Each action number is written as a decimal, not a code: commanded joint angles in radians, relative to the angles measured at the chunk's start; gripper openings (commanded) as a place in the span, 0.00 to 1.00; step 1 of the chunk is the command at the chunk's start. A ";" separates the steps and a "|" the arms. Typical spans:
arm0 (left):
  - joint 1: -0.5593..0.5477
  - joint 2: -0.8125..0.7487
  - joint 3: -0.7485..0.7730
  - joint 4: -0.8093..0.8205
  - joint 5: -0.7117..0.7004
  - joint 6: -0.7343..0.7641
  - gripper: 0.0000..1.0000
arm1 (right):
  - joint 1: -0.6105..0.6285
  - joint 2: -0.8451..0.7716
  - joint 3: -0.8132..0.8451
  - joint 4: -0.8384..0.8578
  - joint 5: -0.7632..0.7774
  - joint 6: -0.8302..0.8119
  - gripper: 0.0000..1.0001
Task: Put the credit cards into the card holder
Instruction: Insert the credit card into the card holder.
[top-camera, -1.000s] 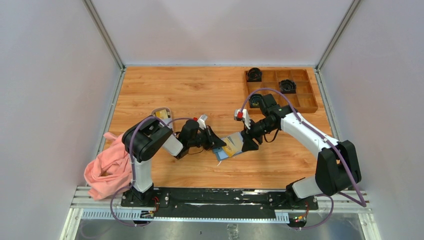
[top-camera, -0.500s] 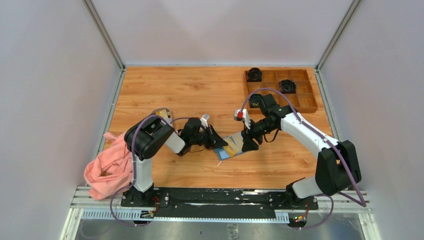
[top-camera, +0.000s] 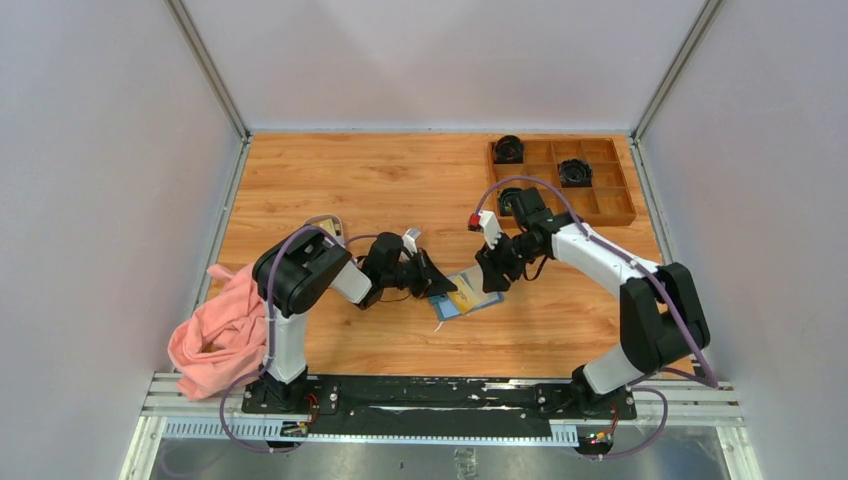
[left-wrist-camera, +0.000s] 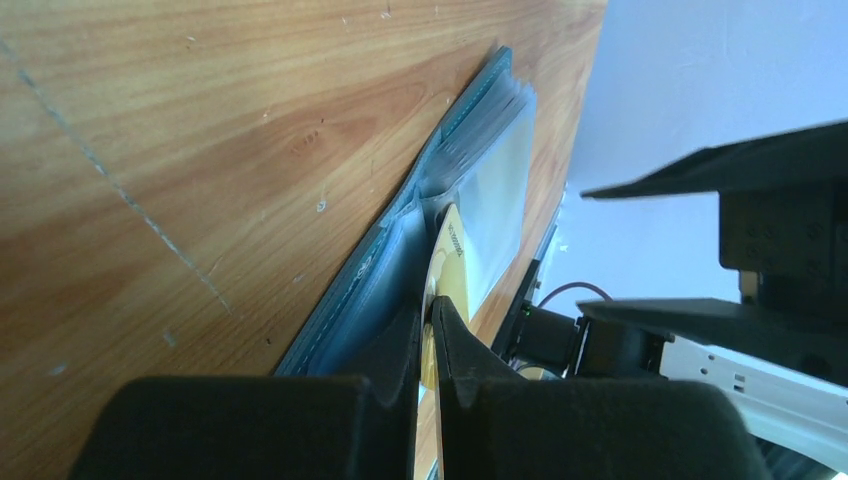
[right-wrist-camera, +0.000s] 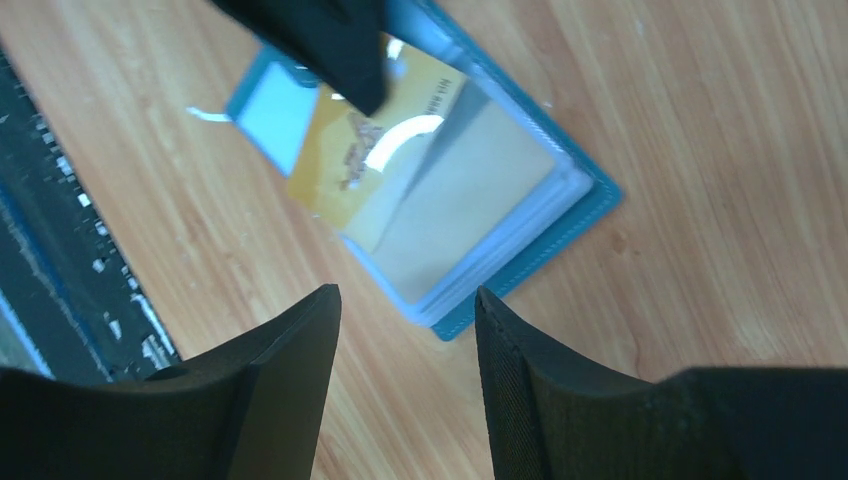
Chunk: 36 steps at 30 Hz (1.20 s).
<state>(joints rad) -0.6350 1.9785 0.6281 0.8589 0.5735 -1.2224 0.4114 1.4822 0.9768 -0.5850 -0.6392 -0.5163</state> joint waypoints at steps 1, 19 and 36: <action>-0.002 0.044 0.001 -0.153 -0.016 0.036 0.06 | -0.014 0.059 0.010 0.109 0.149 0.200 0.56; -0.002 0.073 0.044 -0.202 0.028 0.059 0.04 | -0.043 0.233 0.033 0.117 0.080 0.314 0.40; 0.000 0.099 0.097 -0.285 0.073 0.086 0.03 | -0.042 0.249 0.037 0.107 0.049 0.302 0.38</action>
<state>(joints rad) -0.6231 2.0136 0.7277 0.7433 0.6632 -1.1862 0.3702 1.6989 1.0054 -0.4633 -0.5575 -0.2062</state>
